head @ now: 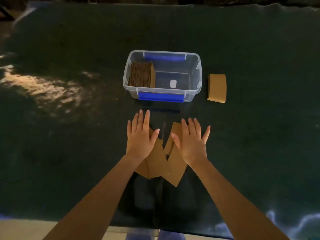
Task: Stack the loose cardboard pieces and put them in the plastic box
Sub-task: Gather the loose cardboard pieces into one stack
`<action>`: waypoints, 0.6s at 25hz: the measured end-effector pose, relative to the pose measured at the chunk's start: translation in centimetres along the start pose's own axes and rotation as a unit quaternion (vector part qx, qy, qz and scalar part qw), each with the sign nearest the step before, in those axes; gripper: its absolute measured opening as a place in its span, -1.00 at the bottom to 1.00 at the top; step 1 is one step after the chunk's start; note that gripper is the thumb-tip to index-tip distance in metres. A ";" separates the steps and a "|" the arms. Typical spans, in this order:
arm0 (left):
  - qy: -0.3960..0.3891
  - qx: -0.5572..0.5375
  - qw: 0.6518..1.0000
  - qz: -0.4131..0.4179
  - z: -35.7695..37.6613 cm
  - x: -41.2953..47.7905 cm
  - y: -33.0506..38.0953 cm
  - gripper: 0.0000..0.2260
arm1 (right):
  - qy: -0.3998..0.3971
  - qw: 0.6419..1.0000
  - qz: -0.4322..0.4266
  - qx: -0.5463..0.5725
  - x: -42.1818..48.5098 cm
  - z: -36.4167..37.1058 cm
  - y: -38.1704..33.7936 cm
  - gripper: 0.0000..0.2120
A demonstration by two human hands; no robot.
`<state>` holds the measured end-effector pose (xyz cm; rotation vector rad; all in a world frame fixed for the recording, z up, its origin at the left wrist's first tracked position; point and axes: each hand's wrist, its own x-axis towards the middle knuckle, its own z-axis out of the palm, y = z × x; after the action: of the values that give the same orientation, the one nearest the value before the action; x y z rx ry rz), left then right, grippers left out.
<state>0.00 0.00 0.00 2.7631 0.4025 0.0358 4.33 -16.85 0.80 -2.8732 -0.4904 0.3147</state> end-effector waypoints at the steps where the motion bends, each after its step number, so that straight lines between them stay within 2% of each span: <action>1: -0.030 -0.016 0.999 -0.019 -0.1 -0.2 -0.3 -0.33 | -0.027 1.000 -0.001 0.000 0.0 0.0 0.3 -0.33; 4: -0.092 -0.024 0.993 -0.068 -0.9 -1.5 -1.5 -0.16 | -0.070 0.996 -0.052 0.009 0.4 -0.5 1.8 -0.24; 9: -0.099 0.032 0.982 -0.155 -1.9 -3.7 -0.2 0.07 | -0.125 0.985 -0.119 -0.013 1.0 -2.4 3.3 -0.06; 11: -0.120 -0.036 0.969 -0.212 -2.0 -3.8 0.9 0.10 | -0.130 0.984 -0.118 -0.012 1.1 -3.0 3.0 -0.05; 13: -0.129 -0.130 0.946 -0.268 -1.9 -3.2 1.5 0.08 | -0.124 0.985 -0.121 0.003 1.7 -3.3 2.7 -0.15; 15: -0.138 -0.159 0.932 -0.294 -1.8 -2.6 1.7 0.01 | -0.140 0.981 -0.117 0.061 2.1 -3.8 2.5 -0.39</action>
<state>-2.21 -1.63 2.37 2.1895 1.0217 -0.3949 7.95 -19.05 3.43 -2.6280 -0.8181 0.6874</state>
